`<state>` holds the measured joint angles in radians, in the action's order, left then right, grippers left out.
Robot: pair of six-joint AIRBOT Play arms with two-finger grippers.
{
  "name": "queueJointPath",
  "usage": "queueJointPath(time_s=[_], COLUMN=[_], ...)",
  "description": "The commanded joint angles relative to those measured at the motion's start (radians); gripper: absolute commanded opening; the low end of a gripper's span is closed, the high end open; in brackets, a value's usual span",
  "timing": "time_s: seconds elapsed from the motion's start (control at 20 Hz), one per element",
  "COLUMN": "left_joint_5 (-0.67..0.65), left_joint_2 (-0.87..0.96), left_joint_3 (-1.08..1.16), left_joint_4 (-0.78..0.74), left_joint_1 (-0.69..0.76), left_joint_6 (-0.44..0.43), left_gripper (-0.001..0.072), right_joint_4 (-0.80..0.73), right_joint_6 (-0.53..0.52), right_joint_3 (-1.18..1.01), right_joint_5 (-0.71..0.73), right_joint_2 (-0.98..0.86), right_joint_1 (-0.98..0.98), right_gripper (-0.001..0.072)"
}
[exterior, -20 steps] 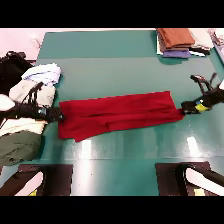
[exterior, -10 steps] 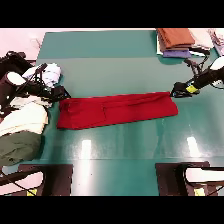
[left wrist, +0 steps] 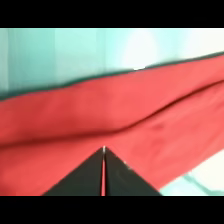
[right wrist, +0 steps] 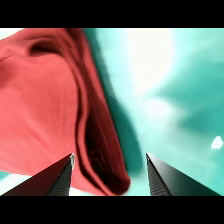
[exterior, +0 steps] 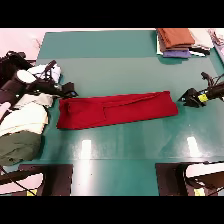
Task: Fold the shirts.
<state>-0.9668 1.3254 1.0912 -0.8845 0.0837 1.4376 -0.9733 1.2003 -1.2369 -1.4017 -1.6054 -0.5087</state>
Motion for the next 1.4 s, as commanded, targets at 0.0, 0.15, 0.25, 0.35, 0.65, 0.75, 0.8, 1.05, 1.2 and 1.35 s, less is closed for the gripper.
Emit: queueJointPath(time_s=[0.0,0.15,0.25,0.35,0.65,0.75,0.8,1.05,1.2,1.35], left_joint_5=[0.120,0.198,0.200,0.200,0.185,0.181,0.172,0.165,0.163,0.145], left_joint_2=[0.031,0.104,0.172,0.241,0.415,0.460,0.483,0.536,0.537,0.537], left_joint_3=[0.002,0.041,0.102,0.168,0.340,0.379,0.399,0.434,0.434,0.451], left_joint_4=[0.010,0.030,0.046,0.048,0.051,0.051,0.054,0.056,0.055,0.046], left_joint_1=[0.140,0.233,0.278,0.322,0.441,0.462,0.467,0.475,0.474,0.467], left_joint_6=[0.057,0.079,0.099,0.100,0.104,0.103,0.103,0.104,0.103,0.084], left_gripper=[0.0027,0.0027,0.0027,0.0027,0.0027,0.0027,0.0027,0.0027,0.0027,0.0027], right_joint_4=[0.160,0.174,0.159,0.161,0.251,0.246,0.247,0.246,0.246,0.247], right_joint_6=[-0.066,-0.076,-0.076,-0.084,-0.108,-0.077,-0.057,0.050,0.093,0.120], right_joint_3=[0.020,0.018,0.018,0.018,-0.040,-0.115,-0.150,-0.293,-0.360,-0.393], right_joint_5=[-0.007,0.005,0.030,0.041,-0.002,-0.015,-0.016,-0.012,0.005,0.065], right_joint_2=[-0.083,-0.126,-0.132,-0.116,0.092,0.171,0.202,0.279,0.278,0.278], right_joint_1=[-0.018,0.066,0.110,0.137,0.151,0.194,0.226,0.434,0.551,0.639], right_gripper=[0.0533,0.0526,0.0446,0.0246,0.0013,0.0013,0.0013,0.0013,0.0013,0.0013])
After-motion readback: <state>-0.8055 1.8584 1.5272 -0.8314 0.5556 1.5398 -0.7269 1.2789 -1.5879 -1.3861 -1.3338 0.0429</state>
